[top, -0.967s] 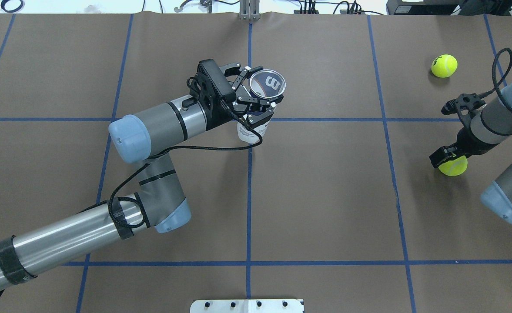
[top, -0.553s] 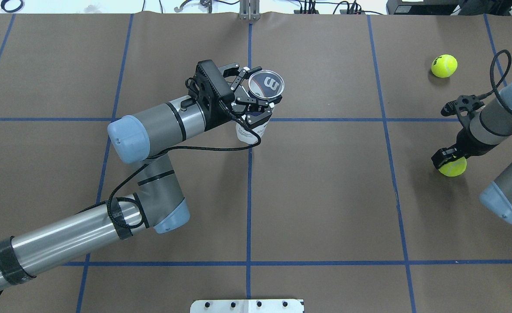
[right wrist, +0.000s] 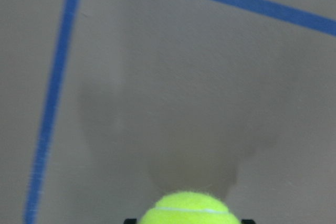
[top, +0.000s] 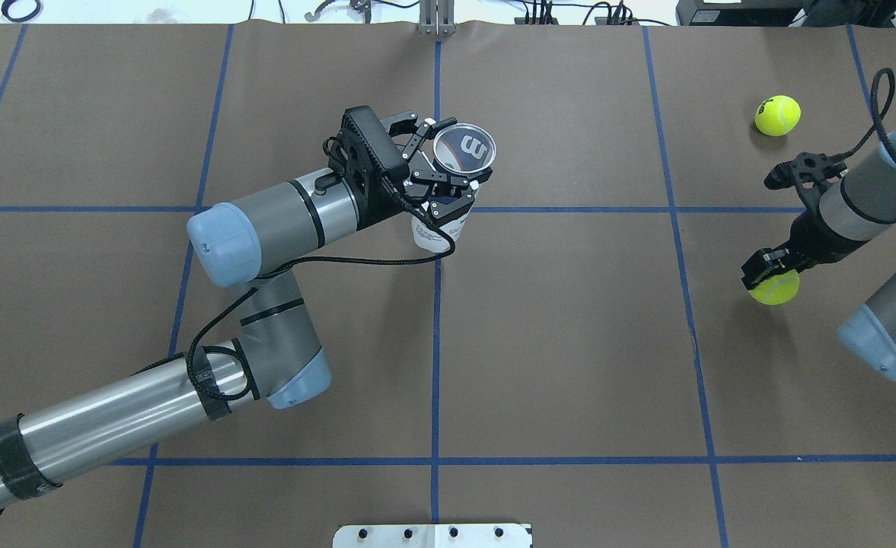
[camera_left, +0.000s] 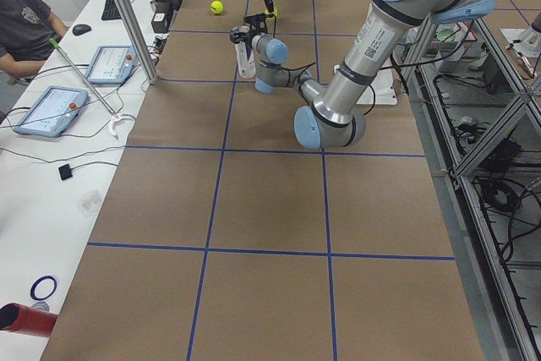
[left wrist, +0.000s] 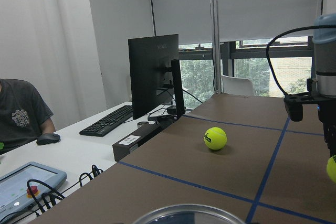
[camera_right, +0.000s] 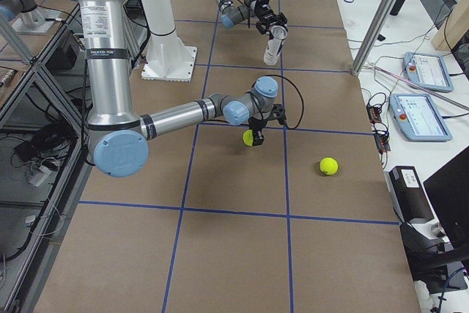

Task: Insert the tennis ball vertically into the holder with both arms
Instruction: 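Carry the yellow ball with the right gripper over the can's open top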

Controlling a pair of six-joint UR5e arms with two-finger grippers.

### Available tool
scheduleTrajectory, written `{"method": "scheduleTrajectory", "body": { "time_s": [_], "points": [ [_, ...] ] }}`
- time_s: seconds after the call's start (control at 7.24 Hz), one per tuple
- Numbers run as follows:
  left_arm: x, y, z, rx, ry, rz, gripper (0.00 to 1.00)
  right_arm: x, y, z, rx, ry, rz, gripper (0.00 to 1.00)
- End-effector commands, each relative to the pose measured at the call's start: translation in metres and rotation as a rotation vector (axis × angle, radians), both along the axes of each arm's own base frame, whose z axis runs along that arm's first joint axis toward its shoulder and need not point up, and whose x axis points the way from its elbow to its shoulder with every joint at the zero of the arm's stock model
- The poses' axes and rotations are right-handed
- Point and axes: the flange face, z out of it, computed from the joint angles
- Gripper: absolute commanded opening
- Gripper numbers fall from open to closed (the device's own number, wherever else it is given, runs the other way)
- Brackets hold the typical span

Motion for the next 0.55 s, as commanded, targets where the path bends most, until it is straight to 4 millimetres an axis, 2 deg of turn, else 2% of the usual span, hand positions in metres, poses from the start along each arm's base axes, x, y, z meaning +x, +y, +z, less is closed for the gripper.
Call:
{"method": "scheduleTrajectory", "body": {
  "time_s": [0.0,0.28,0.41],
  "points": [
    [0.000,0.007,0.005,-0.008,0.036,-0.017,0.79,-0.020,-0.030,-0.082,-0.004,-0.081,0.109,0.00],
    [0.016,0.017,0.029,-0.005,0.100,-0.031,0.79,-0.026,-0.051,-0.137,-0.031,-0.133,0.180,0.00],
    [0.018,0.026,0.033,-0.003,0.151,-0.049,0.79,-0.031,-0.057,-0.192,-0.093,-0.135,0.232,0.00]
  ]
}}
